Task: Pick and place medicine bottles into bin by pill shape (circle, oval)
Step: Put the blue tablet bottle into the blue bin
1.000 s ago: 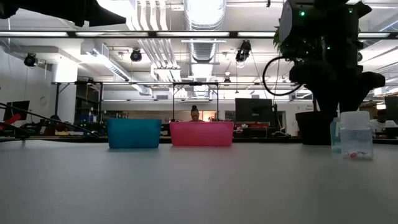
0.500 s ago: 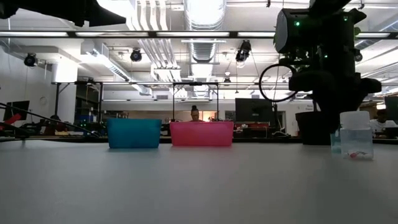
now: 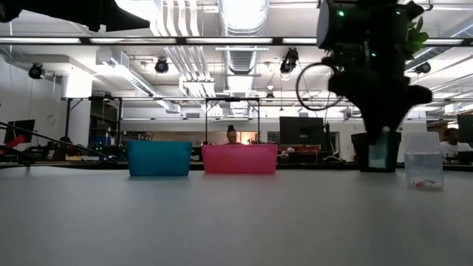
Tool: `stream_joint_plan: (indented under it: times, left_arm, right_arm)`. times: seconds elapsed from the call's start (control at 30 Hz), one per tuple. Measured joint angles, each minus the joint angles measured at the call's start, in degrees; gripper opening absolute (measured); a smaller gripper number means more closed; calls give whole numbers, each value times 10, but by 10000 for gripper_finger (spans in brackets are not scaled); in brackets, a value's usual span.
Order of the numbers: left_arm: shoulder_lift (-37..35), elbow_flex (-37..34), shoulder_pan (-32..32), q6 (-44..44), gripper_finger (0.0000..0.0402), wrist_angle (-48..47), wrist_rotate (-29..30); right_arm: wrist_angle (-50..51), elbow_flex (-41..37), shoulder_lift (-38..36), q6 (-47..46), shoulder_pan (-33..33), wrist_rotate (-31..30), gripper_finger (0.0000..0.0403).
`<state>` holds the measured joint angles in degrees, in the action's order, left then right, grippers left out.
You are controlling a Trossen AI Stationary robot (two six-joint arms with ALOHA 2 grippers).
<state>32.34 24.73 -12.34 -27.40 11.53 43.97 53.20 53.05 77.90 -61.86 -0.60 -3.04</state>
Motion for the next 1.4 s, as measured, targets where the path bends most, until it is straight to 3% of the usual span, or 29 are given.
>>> stream_joint_plan:
  times: [0.23, 0.47, 0.77, 1.03, 1.4]
  left_arm:
    - [0, 0, 0, 0, 132, 0, 0]
    - [0, 0, 0, 0, 132, 0, 0]
    - [0, -1, 0, 0, 132, 0, 0]
    - [0, -1, 0, 0, 132, 0, 0]
    - [0, -2, 0, 0, 132, 0, 0]
  right_arm:
    - [1, 91, 75, 67, 5, -1, 101]
    - [5, 234, 203, 201, 5, 0, 104]
    - [12, 386, 311, 311, 8, 0, 104]
    - [39, 434, 355, 351, 8, 0, 104]
    - [39, 432, 366, 364, 8, 1, 105]
